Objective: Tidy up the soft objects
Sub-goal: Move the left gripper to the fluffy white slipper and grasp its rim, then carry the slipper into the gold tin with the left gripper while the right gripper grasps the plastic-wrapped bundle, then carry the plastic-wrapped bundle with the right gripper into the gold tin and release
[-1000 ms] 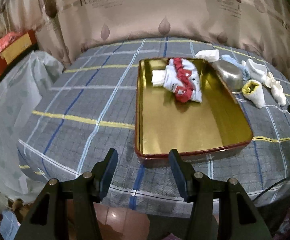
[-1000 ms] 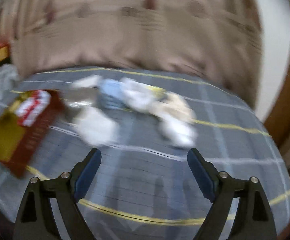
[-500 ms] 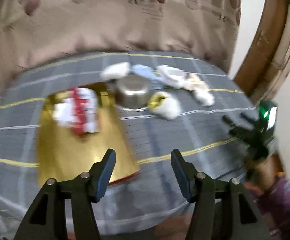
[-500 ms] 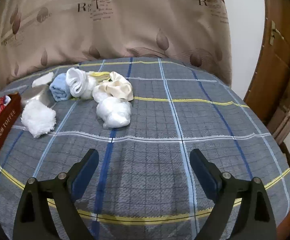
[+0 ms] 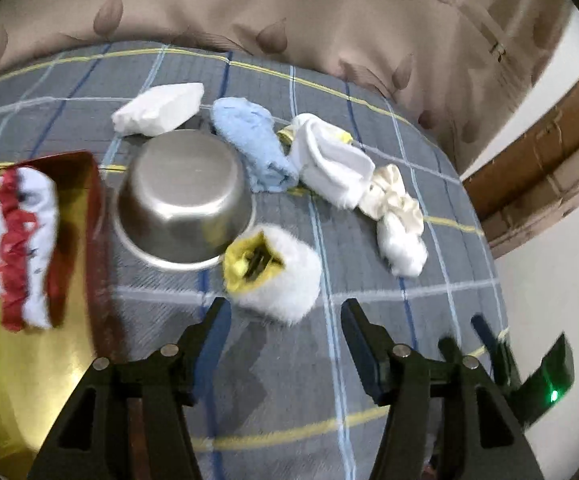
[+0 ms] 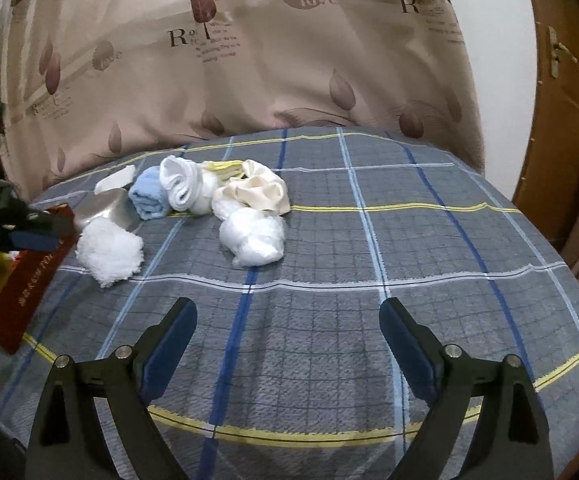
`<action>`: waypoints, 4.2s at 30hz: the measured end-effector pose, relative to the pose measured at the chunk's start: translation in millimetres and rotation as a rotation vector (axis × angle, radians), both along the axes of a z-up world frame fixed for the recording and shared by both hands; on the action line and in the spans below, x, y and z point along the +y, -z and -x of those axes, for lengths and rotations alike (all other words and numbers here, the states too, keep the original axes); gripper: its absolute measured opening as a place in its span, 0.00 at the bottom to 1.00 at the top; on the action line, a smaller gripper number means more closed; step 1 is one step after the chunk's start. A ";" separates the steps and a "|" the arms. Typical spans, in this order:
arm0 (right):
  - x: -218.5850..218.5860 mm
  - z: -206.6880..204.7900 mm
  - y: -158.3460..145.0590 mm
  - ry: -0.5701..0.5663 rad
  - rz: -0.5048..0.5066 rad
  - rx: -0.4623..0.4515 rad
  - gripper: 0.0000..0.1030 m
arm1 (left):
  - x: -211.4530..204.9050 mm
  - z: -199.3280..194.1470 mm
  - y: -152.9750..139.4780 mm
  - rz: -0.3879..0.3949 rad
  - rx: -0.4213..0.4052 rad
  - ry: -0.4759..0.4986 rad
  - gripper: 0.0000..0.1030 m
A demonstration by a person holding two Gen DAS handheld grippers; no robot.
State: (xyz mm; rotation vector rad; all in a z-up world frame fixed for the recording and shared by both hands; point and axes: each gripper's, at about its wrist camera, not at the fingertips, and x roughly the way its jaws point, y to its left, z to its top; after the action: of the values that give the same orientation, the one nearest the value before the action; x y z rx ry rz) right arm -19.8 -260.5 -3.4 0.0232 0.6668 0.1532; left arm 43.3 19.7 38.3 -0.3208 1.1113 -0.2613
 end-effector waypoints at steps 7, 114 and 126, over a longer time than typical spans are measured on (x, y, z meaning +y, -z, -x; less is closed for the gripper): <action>-2.2 1.7 -0.2 -0.038 -0.036 -0.003 0.89 | -3.9 -29.8 29.0 0.053 0.055 -0.037 0.57; 79.7 -13.2 2.8 -0.341 -0.125 0.177 0.27 | 174.6 115.0 -25.8 -0.216 -0.170 -0.428 0.63; 250.3 -33.6 -65.5 -0.686 -0.124 0.181 0.28 | 182.1 198.6 0.1 0.012 -0.185 -0.490 0.63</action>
State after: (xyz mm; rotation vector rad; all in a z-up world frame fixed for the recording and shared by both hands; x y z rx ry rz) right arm 13.8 -10.1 62.1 -0.0751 0.8252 0.8604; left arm -155.3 201.8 38.2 -0.5559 0.8184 0.1361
